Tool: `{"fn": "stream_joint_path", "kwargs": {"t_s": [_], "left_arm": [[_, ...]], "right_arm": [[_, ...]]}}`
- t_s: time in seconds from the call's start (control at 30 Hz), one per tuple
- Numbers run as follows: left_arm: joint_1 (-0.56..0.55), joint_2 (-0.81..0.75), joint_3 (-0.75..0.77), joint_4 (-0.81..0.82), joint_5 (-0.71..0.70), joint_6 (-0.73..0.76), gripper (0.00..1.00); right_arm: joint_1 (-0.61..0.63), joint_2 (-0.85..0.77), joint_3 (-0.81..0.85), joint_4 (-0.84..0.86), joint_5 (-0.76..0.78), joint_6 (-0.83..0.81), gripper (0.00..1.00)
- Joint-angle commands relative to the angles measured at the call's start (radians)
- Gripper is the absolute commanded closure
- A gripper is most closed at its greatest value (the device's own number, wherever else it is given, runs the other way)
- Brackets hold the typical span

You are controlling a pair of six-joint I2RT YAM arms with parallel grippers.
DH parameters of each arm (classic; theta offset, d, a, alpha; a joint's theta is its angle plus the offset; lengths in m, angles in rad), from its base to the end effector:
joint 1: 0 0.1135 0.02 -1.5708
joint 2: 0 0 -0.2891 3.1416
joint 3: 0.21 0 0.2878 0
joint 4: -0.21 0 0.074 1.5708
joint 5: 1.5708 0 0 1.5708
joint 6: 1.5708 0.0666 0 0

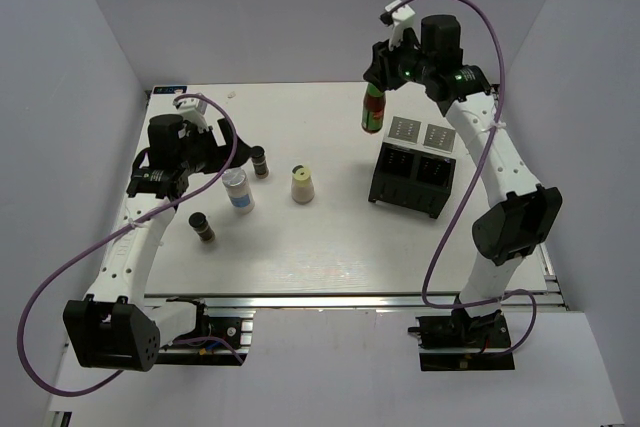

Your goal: Organize the condiment bottles

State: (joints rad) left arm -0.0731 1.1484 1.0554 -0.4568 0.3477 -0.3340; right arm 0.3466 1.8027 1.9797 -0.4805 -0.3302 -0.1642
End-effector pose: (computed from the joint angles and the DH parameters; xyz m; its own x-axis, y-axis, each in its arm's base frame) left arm 0.3013 -0.0448 0.3394 -0.6098 -0.2644 -0.7471 0.1678 0.8783 -0.4477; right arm 0.4476 0.1846 0.4625 -0.1772 -0.2284 -0.9573 -0.6501 0.7575 -0.0604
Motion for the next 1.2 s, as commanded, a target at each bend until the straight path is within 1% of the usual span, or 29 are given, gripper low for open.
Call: {"fn": "stream_joint_path", "kwargs": {"t_s": [0.0,0.27,0.6,0.8,1.17], "left_arm": [[0.001,-0.01,0.005,0.038,0.017,0.01,0.02],[0.002,0.016,-0.001,0.069,0.037,0.004,0.02],[0.001,0.056,0.026,0.087,0.062,0.01,0.02],[0.001,0.079,0.034,0.104,0.082,0.003,0.02],[0.002,0.117,0.051,0.122,0.102,-0.011,0.02]], "right_arm": [[-0.024,-0.085,0.088,0.066,0.023,0.002,1.0],[-0.115,-0.152,0.012,0.048,0.046,-0.003,1.0],[-0.208,-0.197,-0.057,0.042,0.082,-0.026,1.0],[-0.279,-0.212,-0.119,0.051,0.072,-0.037,1.0],[-0.334,-0.201,-0.177,0.077,0.051,-0.043,1.0]]}}
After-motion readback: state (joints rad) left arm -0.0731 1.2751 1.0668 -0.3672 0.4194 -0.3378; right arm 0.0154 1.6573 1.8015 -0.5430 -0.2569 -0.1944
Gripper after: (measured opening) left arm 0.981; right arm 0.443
